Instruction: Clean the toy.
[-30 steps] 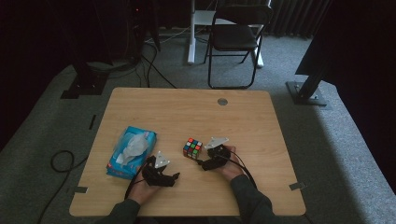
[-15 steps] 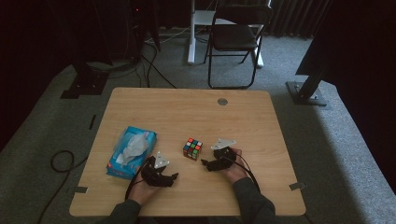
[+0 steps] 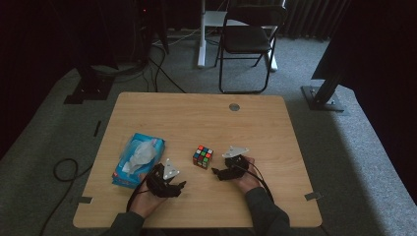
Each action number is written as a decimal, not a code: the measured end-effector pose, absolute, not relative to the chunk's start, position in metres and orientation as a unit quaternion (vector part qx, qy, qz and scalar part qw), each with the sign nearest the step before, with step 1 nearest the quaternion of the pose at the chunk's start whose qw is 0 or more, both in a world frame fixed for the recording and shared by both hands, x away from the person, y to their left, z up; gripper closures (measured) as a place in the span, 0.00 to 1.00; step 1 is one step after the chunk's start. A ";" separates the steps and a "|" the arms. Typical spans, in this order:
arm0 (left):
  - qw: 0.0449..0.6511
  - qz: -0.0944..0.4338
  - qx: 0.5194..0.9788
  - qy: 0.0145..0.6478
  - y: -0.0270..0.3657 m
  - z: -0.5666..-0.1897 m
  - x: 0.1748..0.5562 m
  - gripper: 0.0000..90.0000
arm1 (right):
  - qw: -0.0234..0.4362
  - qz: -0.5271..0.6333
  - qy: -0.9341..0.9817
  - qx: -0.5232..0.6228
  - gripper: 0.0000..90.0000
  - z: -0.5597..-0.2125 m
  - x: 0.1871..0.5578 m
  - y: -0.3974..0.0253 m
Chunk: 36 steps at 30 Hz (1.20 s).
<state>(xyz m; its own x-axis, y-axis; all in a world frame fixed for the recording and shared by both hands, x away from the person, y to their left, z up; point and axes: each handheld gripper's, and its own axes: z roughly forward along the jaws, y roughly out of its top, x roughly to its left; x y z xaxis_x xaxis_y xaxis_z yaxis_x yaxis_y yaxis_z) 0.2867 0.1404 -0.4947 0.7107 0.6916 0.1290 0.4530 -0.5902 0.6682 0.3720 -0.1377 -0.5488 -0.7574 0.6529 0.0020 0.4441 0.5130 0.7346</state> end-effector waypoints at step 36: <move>0.254 0.261 0.847 0.387 0.226 -0.437 0.309 0.37 | 0.139 0.376 0.858 0.320 0.24 -0.549 0.372 -0.138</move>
<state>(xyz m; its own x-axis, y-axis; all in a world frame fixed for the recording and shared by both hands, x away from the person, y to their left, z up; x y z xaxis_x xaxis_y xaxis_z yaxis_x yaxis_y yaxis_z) 0.3090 0.2261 -0.4373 0.5651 0.7877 0.2454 0.5222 -0.5718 0.6327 0.3722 -0.1376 -0.5488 -0.7568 0.6536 0.0020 0.4443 0.5121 0.7351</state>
